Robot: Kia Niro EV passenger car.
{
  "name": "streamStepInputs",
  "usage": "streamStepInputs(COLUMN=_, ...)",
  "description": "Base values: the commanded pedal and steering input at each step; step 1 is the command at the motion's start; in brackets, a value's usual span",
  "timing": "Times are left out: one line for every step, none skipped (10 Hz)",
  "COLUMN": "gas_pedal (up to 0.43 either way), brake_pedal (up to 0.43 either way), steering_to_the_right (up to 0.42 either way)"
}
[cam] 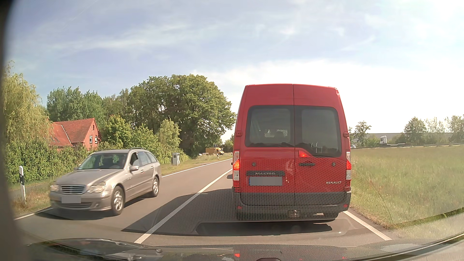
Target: Follow the waypoints while adhering to traffic rules and regulations
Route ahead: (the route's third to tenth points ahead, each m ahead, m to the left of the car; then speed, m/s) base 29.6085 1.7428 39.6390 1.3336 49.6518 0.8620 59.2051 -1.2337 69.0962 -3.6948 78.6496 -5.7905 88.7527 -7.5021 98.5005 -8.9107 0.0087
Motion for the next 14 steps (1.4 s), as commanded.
streamStepInputs(gas_pedal=0.0, brake_pedal=0.244, steering_to_the_right=-0.001)
streamStepInputs(gas_pedal=0.0, brake_pedal=0.244, steering_to_the_right=0.0)
streamStepInputs(gas_pedal=0.0, brake_pedal=0.244, steering_to_the_right=0.0)
streamStepInputs(gas_pedal=0.0, brake_pedal=0.244, steering_to_the_right=-0.001)
streamStepInputs(gas_pedal=0.0, brake_pedal=0.25, steering_to_the_right=0.0)
streamStepInputs(gas_pedal=0.0, brake_pedal=0.25, steering_to_the_right=0.0)
streamStepInputs(gas_pedal=0.0, brake_pedal=0.256, steering_to_the_right=-0.001)
streamStepInputs(gas_pedal=0.0, brake_pedal=0.256, steering_to_the_right=0.0)
streamStepInputs(gas_pedal=0.0, brake_pedal=0.256, steering_to_the_right=0.0)
streamStepInputs(gas_pedal=0.0, brake_pedal=0.256, steering_to_the_right=-0.001)
streamStepInputs(gas_pedal=0.0, brake_pedal=0.256, steering_to_the_right=0.0)
streamStepInputs(gas_pedal=0.0, brake_pedal=0.262, steering_to_the_right=0.0)
streamStepInputs(gas_pedal=0.0, brake_pedal=0.262, steering_to_the_right=0.0)
streamStepInputs(gas_pedal=0.0, brake_pedal=0.262, steering_to_the_right=0.0)
